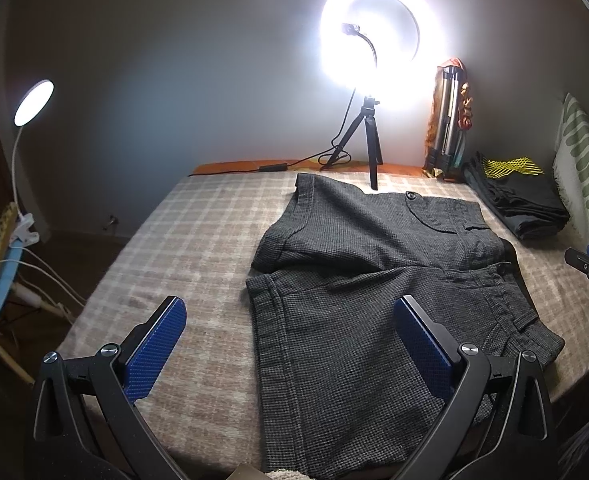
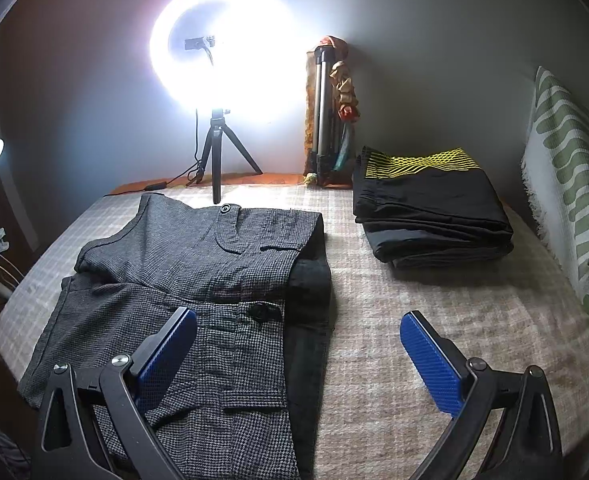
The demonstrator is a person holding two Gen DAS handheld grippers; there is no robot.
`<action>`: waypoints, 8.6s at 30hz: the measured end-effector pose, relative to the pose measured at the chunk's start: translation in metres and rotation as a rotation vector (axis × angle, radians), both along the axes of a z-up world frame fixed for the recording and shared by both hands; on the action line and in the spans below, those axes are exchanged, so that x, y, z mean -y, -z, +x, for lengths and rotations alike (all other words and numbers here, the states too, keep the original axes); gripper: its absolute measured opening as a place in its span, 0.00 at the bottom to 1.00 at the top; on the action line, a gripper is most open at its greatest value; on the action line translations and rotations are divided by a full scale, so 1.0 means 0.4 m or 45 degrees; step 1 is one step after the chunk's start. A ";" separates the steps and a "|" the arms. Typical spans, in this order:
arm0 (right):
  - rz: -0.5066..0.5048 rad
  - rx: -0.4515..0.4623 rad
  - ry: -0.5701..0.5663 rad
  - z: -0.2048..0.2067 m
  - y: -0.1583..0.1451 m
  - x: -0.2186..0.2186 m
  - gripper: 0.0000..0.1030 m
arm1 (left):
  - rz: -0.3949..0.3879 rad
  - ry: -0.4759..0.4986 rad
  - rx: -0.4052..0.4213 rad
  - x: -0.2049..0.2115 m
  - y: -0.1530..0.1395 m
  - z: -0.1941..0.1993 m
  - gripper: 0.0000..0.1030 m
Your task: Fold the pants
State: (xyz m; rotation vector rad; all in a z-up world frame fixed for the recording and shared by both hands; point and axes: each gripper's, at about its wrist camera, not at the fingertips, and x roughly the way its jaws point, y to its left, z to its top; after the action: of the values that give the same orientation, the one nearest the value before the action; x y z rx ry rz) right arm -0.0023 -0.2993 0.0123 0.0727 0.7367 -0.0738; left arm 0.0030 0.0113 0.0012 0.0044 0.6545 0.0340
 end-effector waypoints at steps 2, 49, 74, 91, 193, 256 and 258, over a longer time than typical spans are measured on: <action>-0.002 0.000 0.000 0.000 0.001 -0.003 1.00 | 0.002 -0.001 0.002 -0.001 0.000 0.000 1.00; 0.000 -0.004 -0.005 0.000 0.003 -0.003 1.00 | 0.023 -0.011 0.026 -0.005 -0.002 -0.008 1.00; 0.002 0.053 -0.048 -0.028 -0.005 -0.007 1.00 | 0.018 0.094 0.042 -0.030 0.020 -0.010 0.98; -0.192 0.028 -0.543 -0.156 0.057 -0.106 0.96 | 0.016 0.317 -0.160 -0.053 0.110 -0.080 0.55; -0.322 -0.015 -0.371 0.496 -0.010 -0.043 0.08 | 0.324 0.400 0.083 0.071 -0.017 0.593 0.06; 0.352 -0.386 -0.297 0.219 0.210 -0.080 0.68 | -0.053 0.364 -0.309 -0.105 0.143 0.328 0.56; 0.373 -0.390 -0.320 0.228 0.225 -0.102 0.68 | -0.083 0.366 -0.350 -0.103 0.167 0.326 0.56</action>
State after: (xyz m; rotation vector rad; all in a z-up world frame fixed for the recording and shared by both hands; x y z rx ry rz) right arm 0.0891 -0.2584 -0.0775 0.2518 1.0540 0.2690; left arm 0.1334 0.0526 -0.0656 0.0412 0.9240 -0.2692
